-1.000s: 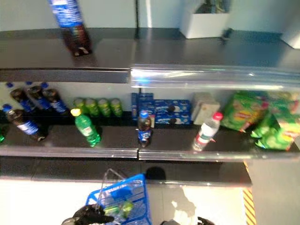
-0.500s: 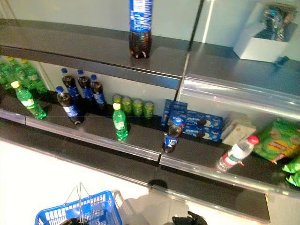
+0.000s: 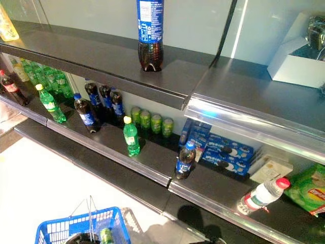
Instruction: Pick up the drink and place into the basket.
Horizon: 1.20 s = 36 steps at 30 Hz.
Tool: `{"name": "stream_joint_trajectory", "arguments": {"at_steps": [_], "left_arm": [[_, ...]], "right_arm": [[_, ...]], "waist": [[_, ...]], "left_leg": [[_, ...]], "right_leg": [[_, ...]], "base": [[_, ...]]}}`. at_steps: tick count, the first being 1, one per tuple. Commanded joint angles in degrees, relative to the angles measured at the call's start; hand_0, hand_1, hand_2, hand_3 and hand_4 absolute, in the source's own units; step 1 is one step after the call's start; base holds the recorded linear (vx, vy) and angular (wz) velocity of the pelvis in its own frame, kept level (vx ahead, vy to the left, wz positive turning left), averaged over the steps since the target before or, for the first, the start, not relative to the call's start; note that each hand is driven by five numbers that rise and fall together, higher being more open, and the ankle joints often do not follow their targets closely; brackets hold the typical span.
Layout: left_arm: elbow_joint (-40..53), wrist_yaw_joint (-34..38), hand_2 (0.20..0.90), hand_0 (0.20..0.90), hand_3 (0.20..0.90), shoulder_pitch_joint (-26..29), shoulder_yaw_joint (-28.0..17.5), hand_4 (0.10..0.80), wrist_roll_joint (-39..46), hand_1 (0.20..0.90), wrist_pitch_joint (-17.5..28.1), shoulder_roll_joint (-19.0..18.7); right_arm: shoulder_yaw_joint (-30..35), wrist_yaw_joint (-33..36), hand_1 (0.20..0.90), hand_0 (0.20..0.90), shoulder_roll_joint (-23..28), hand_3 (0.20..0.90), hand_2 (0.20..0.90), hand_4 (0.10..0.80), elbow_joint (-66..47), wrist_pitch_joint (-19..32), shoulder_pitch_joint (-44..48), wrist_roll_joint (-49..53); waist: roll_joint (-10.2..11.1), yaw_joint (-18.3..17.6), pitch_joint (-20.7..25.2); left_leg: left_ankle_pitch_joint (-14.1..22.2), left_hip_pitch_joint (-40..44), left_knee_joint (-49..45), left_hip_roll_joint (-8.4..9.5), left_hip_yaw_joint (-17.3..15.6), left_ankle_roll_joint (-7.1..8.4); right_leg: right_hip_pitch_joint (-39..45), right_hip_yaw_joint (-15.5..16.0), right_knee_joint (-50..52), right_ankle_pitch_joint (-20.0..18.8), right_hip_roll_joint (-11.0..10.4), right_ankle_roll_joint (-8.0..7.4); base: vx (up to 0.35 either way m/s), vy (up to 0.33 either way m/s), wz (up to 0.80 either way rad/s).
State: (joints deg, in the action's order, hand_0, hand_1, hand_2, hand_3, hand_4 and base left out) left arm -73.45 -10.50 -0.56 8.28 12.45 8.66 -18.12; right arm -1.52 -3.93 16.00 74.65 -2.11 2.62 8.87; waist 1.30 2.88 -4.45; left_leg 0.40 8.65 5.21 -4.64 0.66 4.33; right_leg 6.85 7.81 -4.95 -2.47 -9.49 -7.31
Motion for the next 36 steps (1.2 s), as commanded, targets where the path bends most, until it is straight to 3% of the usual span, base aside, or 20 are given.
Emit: {"name": "stream_joint_trajectory", "arguments": {"at_steps": [1,11,14,15,16,18,19,20,23,25,27,29,31,36], "left_arm": [[2.90,-1.70,0.300,0.300,0.200,6.05,-0.26,0.100,1.10,0.300,4.48,1.16],[3.01,-2.24,0.300,0.300,0.200,5.66,-0.66,0.100,1.68,0.300,4.67,1.19],[3.29,-3.21,0.300,0.300,0.200,5.02,-0.67,0.100,1.53,0.300,5.50,1.37],[3.92,-3.46,0.300,0.300,0.200,4.55,-0.85,0.100,1.33,0.300,5.59,1.50],[3.82,-3.60,0.300,0.300,0.200,4.46,-0.96,0.100,1.36,0.300,5.87,1.53],[3.52,-3.84,0.300,0.300,0.200,4.62,-0.94,0.100,0.94,0.300,6.00,1.59],[3.05,-4.08,0.300,0.300,0.200,4.79,-1.19,0.100,0.35,0.300,5.87,1.54],[2.50,-3.77,0.300,0.300,0.200,5.08,-1.33,0.100,0.48,0.300,6.00,0.64],[2.45,-3.55,0.300,0.300,0.200,5.56,-1.87,0.100,1.45,0.300,5.80,-0.78],[2.69,-3.47,0.300,0.300,0.200,5.40,-2.90,0.100,1.18,0.300,5.69,-1.32],[1.74,-3.40,0.300,0.300,0.200,5.45,-3.49,0.100,0.50,0.300,6.78,-1.71],[1.24,-2.71,0.300,0.300,0.200,5.43,-3.44,0.100,0.15,0.300,6.62,-1.60],[1.33,-2.44,0.300,0.300,0.200,5.13,-3.59,0.100,0.10,0.300,5.85,-1.96],[1.41,-2.46,0.300,0.300,0.200,5.83,-3.43,0.100,0.95,0.300,4.82,-2.59]], "right_arm": [[0.37,0.22,0.900,0.900,1.33,0.900,0.900,0.800,2.09,0.51,1.71,-1.24],[0.44,-0.64,0.900,0.900,1.51,0.900,0.900,0.800,2.21,0.96,0.64,-2.87],[0.01,-0.66,0.900,0.900,1.57,0.900,0.900,0.800,1.90,1.25,0.34,-2.94],[-0.34,-0.90,0.900,0.900,1.95,0.900,0.900,0.800,1.30,1.45,0.87,-3.03],[-0.28,-0.62,0.900,0.900,2.24,0.900,0.900,0.800,0.99,1.28,1.26,-2.55],[0.09,-0.20,0.900,0.900,2.46,0.900,0.900,0.800,0.73,1.01,1.37,-1.55],[0.92,-0.14,0.900,0.900,2.40,0.900,0.900,0.800,0.74,1.28,1.10,-1.60],[1.85,-1.32,0.900,0.900,2.21,0.900,0.900,0.800,0.95,2.71,0.50,-2.19],[2.14,-2.12,0.900,0.900,1.89,0.900,0.900,0.800,1.53,3.37,0.33,-3.38],[2.19,-2.41,0.900,0.900,1.78,0.900,0.900,0.800,1.44,3.27,0.16,-3.57],[2.25,-2.10,0.900,0.900,1.54,0.900,0.900,0.800,1.96,4.04,0.02,-2.65],[2.33,-1.18,0.900,0.900,1.18,0.900,0.900,0.800,2.14,3.53,-0.12,-2.56],[2.09,-0.93,0.900,0.900,1.08,0.900,0.900,0.800,2.37,3.69,-0.49,-2.60],[2.02,-1.67,0.900,0.900,0.97,0.900,0.900,0.800,2.63,2.97,0.44,-2.66]], "waist": [[-1.03,-0.25,-0.04],[-1.28,-1.09,-0.58],[-0.85,-0.90,-1.21],[0.12,-0.26,-2.04],[0.48,-0.01,-2.53],[0.73,0.00,-3.08],[1.21,-0.02,-3.37],[2.41,-0.63,-4.04],[2.78,-0.21,-4.89],[2.64,0.23,-5.00],[1.84,0.55,-4.55],[1.70,0.49,-4.01],[1.69,0.51,-3.47],[1.23,0.12,-2.77]], "left_leg": [[0.86,-0.96,-1.30,0.64,-4.30,-1.11],[0.91,-0.34,-0.99,0.46,-4.70,-1.30],[1.63,-0.87,-2.61,1.06,-2.15,-1.80],[3.55,-2.38,-7.26,2.07,1.81,-2.08],[4.13,-3.13,-8.40,2.71,3.03,-2.24],[4.24,-3.61,-8.63,3.07,2.78,-2.56],[4.32,-3.65,-8.32,3.30,1.89,-3.14],[5.23,-3.53,-8.17,4.51,1.70,-3.81],[5.38,-3.81,-7.99,4.33,0.52,-3.70],[4.72,-4.13,-7.43,3.88,-0.77,-4.05],[2.60,-5.21,-5.51,3.35,-2.87,-5.08],[2.33,-5.04,-4.30,4.09,-2.97,-5.61],[2.55,-4.70,-3.91,4.42,-2.60,-5.49],[2.44,-4.14,-2.73,3.21,-3.35,-4.96]], "right_leg": [[-1.29,1.65,2.04,-1.67,-3.22,-1.62],[-0.81,1.15,2.45,-0.86,-2.94,-1.27],[-1.26,-1.06,3.72,0.07,-2.14,-0.65],[-2.44,-3.41,5.13,0.07,-2.42,-0.54],[-2.86,-4.39,5.51,-0.05,-2.47,-0.62],[-3.20,-4.78,5.66,-0.38,-2.64,-0.92],[-3.88,-4.81,5.35,-1.63,-3.48,-1.86],[-6.20,-5.84,3.05,-6.47,-4.98,-4.10],[-9.56,-3.55,3.44,-9.36,-6.81,-4.86],[-9.86,-2.92,5.86,-9.00,-7.23,-4.63],[-9.30,-2.89,10.12,-7.60,-6.71,-3.43],[-8.70,-2.48,8.73,-7.68,-6.42,-3.03],[-8.52,-2.32,7.36,-7.82,-6.37,-2.99],[-8.34,-2.71,8.06,-6.78,-6.49,-3.07]], "base": [[0.000,0.000,0.00],[0.041,0.017,-0.01],[0.023,0.084,0.00],[-0.035,0.139,-0.02],[-0.039,0.119,-0.02],[-0.045,0.147,-0.21],[-0.118,0.177,-0.50],[-0.150,0.114,-0.62],[-0.147,0.009,-0.75],[-0.177,-0.006,-0.85],[-0.301,-0.013,-0.74],[-0.178,-0.063,-0.62],[-0.099,-0.159,-0.26],[-0.106,-0.188,-0.26]]}}
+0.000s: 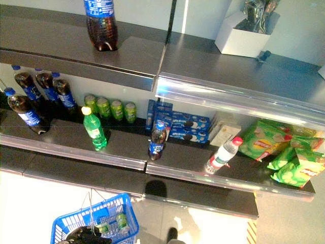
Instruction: Pick up the drink and place into the basket.
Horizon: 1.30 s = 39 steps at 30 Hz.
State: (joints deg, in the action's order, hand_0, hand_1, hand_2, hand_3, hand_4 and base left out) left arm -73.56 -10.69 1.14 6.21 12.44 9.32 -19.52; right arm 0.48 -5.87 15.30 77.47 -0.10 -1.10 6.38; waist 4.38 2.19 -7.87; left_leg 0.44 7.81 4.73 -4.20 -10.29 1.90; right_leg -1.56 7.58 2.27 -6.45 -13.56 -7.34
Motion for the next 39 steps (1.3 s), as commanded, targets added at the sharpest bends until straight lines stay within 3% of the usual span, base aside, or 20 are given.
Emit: {"name": "stream_joint_trajectory", "arguments": {"at_steps": [1,4,6,8,21,39], "left_arm": [[1.69,-2.00,0.300,0.300,0.200,4.35,-1.55,0.100,1.42,0.300,3.83,-1.19],[3.07,-2.35,0.300,0.300,0.200,3.37,-1.53,0.100,1.49,0.300,3.99,-0.44],[3.19,-2.09,0.300,0.300,0.200,3.08,-1.28,0.100,1.20,0.300,4.22,0.56],[3.40,-2.53,0.300,0.300,0.200,3.04,-0.41,0.100,0.37,0.300,4.52,0.98],[3.30,-1.30,0.300,0.300,0.200,2.90,-0.10,0.100,1.98,0.300,4.72,1.42],[2.55,-0.83,0.300,0.300,0.200,1.76,-0.23,0.100,2.12,0.300,4.07,1.45]], "right_arm": [[-0.09,0.07,0.900,0.900,1.51,0.900,0.900,0.800,-0.16,0.37,4.37,-0.79],[-1.41,-0.40,0.900,0.900,1.84,0.900,0.900,0.800,-0.36,-1.02,4.64,-1.91],[-1.62,0.47,0.900,0.900,2.12,0.900,0.900,0.800,-0.38,-1.89,4.95,-1.41],[-1.26,1.32,0.900,0.900,2.41,0.900,0.900,0.800,-0.07,-1.57,4.57,-0.37],[0.42,1.05,0.900,0.900,2.76,0.900,0.900,0.800,0.56,0.82,3.40,-0.17],[0.22,1.06,0.900,0.900,3.01,0.900,0.900,0.800,0.95,0.92,2.29,-0.35]], "waist": [[-2.22,0.65,0.93],[-2.27,0.94,2.01],[-2.59,0.69,2.21],[-2.86,-0.25,1.87],[-4.57,-1.70,1.94],[-5.01,-2.06,0.52]], "left_leg": [[1.94,-2.60,-1.17,2.08,7.65,-2.24],[1.84,-1.64,-1.35,0.45,6.89,-0.17],[2.12,-1.60,-2.27,0.37,8.06,0.20],[2.26,-1.46,-3.48,-0.06,7.07,0.64],[1.74,0.84,-0.96,0.07,7.84,0.70],[1.13,-0.12,-0.36,-0.26,8.63,0.54]], "right_leg": [[0.90,-2.58,0.06,-1.07,-1.61,-2.96],[3.73,-0.98,-4.18,0.96,0.13,-2.64],[4.42,-2.59,-4.02,2.29,1.47,-1.53],[4.63,-2.56,-2.64,3.29,1.78,-0.99],[6.04,-2.59,-2.61,3.92,1.46,-0.84],[4.96,-3.29,-1.32,4.96,1.63,-0.64]], "base": [[-0.082,-0.271,-0.45],[-0.088,-0.258,-0.40],[-0.037,-0.110,-0.27],[-0.004,-0.016,-0.15],[0.023,0.012,-0.01],[0.033,0.003,0.00]]}}
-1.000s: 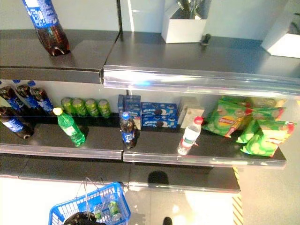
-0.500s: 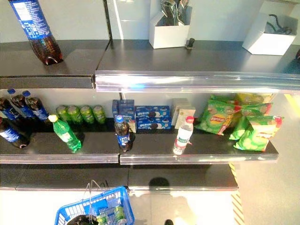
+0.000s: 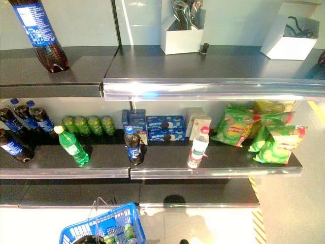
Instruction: Pick up the drink and place into the basket.
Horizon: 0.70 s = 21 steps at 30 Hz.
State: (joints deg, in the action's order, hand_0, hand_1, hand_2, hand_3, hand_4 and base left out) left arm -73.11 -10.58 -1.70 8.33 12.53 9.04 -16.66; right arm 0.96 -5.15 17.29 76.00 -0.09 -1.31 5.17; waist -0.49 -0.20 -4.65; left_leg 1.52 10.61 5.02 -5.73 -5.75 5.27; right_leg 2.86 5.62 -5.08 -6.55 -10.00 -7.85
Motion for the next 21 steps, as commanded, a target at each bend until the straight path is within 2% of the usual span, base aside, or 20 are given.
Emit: {"name": "stream_joint_trajectory", "arguments": {"at_steps": [1,7,13,16,17,21], "left_arm": [[2.09,-0.91,0.300,0.300,0.200,4.52,-2.29,0.100,2.13,0.300,4.43,-1.38],[3.58,-0.59,0.300,0.300,0.200,6.07,-1.65,0.100,2.89,0.300,3.70,-0.88],[3.70,-0.74,0.300,0.300,0.200,5.14,-2.20,0.100,2.60,0.300,3.79,-0.98],[3.72,-0.69,0.300,0.300,0.200,4.97,-2.46,0.100,2.91,0.300,3.87,-0.89],[3.58,-0.54,0.300,0.300,0.200,4.89,-2.85,0.100,3.52,0.300,4.14,-0.92],[4.04,-0.11,0.300,0.300,0.200,5.12,-3.29,0.100,4.20,0.300,4.21,-1.57]], "right_arm": [[-0.27,0.47,0.900,0.900,1.02,0.900,0.900,0.800,2.41,0.89,2.50,0.84],[-0.47,1.12,0.900,0.900,1.54,0.900,0.900,0.800,2.29,0.82,3.52,1.76],[-0.42,0.91,0.900,0.900,1.81,0.900,0.900,0.800,1.37,0.80,2.97,1.82],[-0.21,0.50,0.900,0.900,2.24,0.900,0.900,0.800,1.24,0.79,3.15,1.48],[-0.16,0.49,0.900,0.900,2.64,0.900,0.900,0.800,1.25,1.07,3.45,1.76],[-0.13,0.39,0.900,0.900,2.88,0.900,0.900,0.800,0.50,1.22,3.77,2.59]], "waist": [[-0.23,0.30,-2.89],[-0.91,0.56,-5.17],[-0.65,0.84,-6.31],[-0.35,0.90,-7.16],[-0.02,0.98,-8.62],[0.69,0.91,-11.20]], "left_leg": [[-0.03,-3.16,-0.62,1.31,4.15,-2.88],[-0.93,-6.15,-1.24,1.49,5.09,-3.09],[0.18,-8.01,-4.80,2.34,6.45,-3.23],[1.47,-9.52,-8.94,2.77,6.99,-3.21],[3.06,-11.60,-14.11,3.06,7.50,-3.01],[5.98,-15.64,-22.58,3.00,7.48,-2.83]], "right_leg": [[0.28,-1.43,6.11,5.08,-1.93,-0.12],[-3.03,-2.13,7.67,5.02,-1.96,0.25],[-3.69,-2.83,8.48,5.33,-2.42,0.42],[-4.27,-3.23,10.21,5.84,-2.78,0.68],[-5.36,-3.42,13.54,6.91,-3.10,1.12],[-8.43,-3.83,21.10,9.58,-3.55,1.75]], "base": [[0.075,0.013,0.00],[-0.011,0.015,-0.01],[0.026,0.006,0.02],[-0.012,0.012,-0.01],[-0.049,0.034,-0.01],[-0.072,0.026,-0.01]]}}
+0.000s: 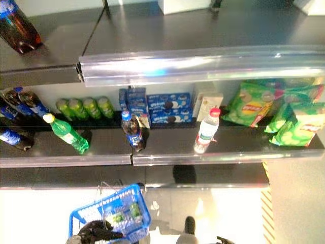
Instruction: Pick up the drink and place into the basket.
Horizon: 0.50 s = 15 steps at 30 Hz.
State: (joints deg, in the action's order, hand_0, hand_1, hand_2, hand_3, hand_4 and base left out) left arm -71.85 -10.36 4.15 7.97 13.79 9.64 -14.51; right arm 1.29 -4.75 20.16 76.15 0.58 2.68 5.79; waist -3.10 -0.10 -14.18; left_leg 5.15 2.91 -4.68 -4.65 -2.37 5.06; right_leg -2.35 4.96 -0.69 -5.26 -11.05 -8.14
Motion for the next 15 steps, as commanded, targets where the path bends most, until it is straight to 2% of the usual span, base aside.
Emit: {"name": "stream_joint_trajectory", "arguments": {"at_steps": [1,6,10,15], "left_arm": [[2.71,-0.36,0.300,0.300,0.200,-0.71,-3.27,0.100,2.70,0.300,3.49,-3.99],[3.04,-0.37,0.300,0.300,0.200,-0.46,-3.30,0.100,2.83,0.300,3.30,-4.24],[4.15,-0.05,0.300,0.300,0.200,1.00,-2.06,0.100,4.91,0.300,4.24,-4.03],[5.76,1.28,0.300,0.300,0.200,1.00,-1.56,0.100,6.09,0.300,4.45,-3.58]], "right_arm": [[-0.59,0.09,0.900,0.900,-0.10,0.900,0.900,0.800,0.05,0.43,-0.44,2.55],[-0.46,-0.23,0.900,0.900,-0.27,0.900,0.900,0.800,-0.40,0.53,-0.61,2.65],[-1.25,-0.41,0.900,0.900,-0.36,0.900,0.900,0.800,0.12,2.63,0.99,3.91],[-1.73,0.67,0.900,0.900,-0.66,0.900,0.900,0.800,-1.61,2.50,1.49,5.83]], "waist": [[3.66,0.89,-2.09],[3.92,0.88,-2.88],[3.79,0.61,-5.33],[3.96,0.39,-7.04]], "left_leg": [[3.43,-9.17,-15.30,1.86,4.12,-2.88],[4.04,-11.19,-17.50,1.67,4.44,-3.03],[5.02,-16.25,-21.89,2.25,4.73,-3.47],[9.61,-21.25,-31.81,1.63,3.65,-4.13]], "right_leg": [[-4.63,-3.50,19.37,8.97,-2.77,2.22],[-7.04,-4.41,22.42,9.38,-3.02,1.87],[-13.14,-6.39,28.60,10.32,-2.58,2.04],[-17.82,-7.05,38.41,14.19,-3.20,3.18]], "base": [[-0.062,0.006,-0.05],[-0.025,-0.006,0.00],[-0.166,-0.014,-0.05],[-0.094,-0.001,-0.02]]}}
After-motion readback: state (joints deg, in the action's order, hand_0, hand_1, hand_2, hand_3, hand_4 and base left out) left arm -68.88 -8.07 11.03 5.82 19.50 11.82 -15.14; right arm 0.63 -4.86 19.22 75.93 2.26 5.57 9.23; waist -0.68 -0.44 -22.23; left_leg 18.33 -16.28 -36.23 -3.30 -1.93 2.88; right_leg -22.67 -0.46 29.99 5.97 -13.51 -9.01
